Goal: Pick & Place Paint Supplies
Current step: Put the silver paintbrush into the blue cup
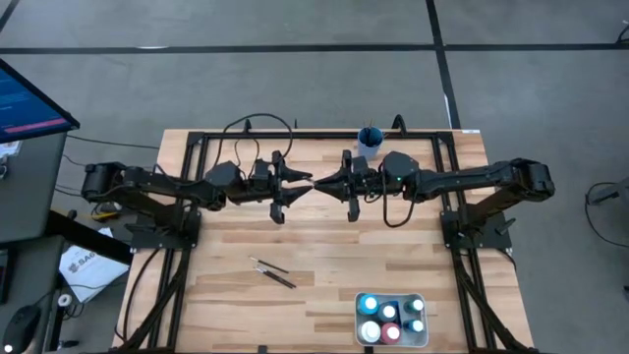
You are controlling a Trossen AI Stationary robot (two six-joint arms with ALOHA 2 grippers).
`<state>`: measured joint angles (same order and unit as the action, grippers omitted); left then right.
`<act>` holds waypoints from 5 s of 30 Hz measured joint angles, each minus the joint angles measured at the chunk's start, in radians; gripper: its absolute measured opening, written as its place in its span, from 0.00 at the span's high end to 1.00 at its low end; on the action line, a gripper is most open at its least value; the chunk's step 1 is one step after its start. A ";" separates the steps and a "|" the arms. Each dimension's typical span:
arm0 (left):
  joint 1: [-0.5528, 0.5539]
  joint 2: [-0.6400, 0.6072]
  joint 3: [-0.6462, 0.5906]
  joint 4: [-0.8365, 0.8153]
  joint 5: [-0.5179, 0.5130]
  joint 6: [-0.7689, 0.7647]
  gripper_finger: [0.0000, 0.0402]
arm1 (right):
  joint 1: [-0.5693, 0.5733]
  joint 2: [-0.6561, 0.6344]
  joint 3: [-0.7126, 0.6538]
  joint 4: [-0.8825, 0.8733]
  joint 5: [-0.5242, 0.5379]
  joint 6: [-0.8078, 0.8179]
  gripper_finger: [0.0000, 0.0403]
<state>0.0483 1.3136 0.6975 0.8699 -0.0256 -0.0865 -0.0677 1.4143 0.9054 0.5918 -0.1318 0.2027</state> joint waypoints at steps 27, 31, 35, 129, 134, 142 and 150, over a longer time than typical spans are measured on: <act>0.000 0.056 0.003 0.124 0.036 -0.030 0.94 | 0.000 0.000 0.000 -0.001 -0.001 0.008 0.96; 0.000 0.056 0.003 0.126 0.041 -0.038 0.98 | 0.000 -0.001 0.000 -0.001 0.000 0.008 0.94; 0.000 0.056 0.003 0.124 0.040 -0.054 0.99 | 0.000 -0.001 0.001 -0.015 0.002 0.008 0.89; 0.051 0.050 0.005 -0.262 0.009 -0.065 0.62 | -0.288 -0.184 0.135 -0.573 0.077 -0.265 1.00; 0.051 0.050 0.005 -0.262 0.009 -0.111 0.59 | -0.405 -0.306 -0.020 -0.402 0.210 -0.318 1.00; 0.051 0.050 0.005 -0.262 0.010 -0.113 0.60 | -0.597 -0.346 -0.285 -0.078 0.248 -0.224 1.00; 0.050 0.050 0.004 -0.261 -0.057 -0.108 0.55 | -0.686 -0.292 -0.374 0.074 0.168 -0.154 1.00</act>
<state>0.0987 1.3636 0.7013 0.6086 -0.0826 -0.1944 -0.7535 1.1221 0.5313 0.6661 0.0364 0.0483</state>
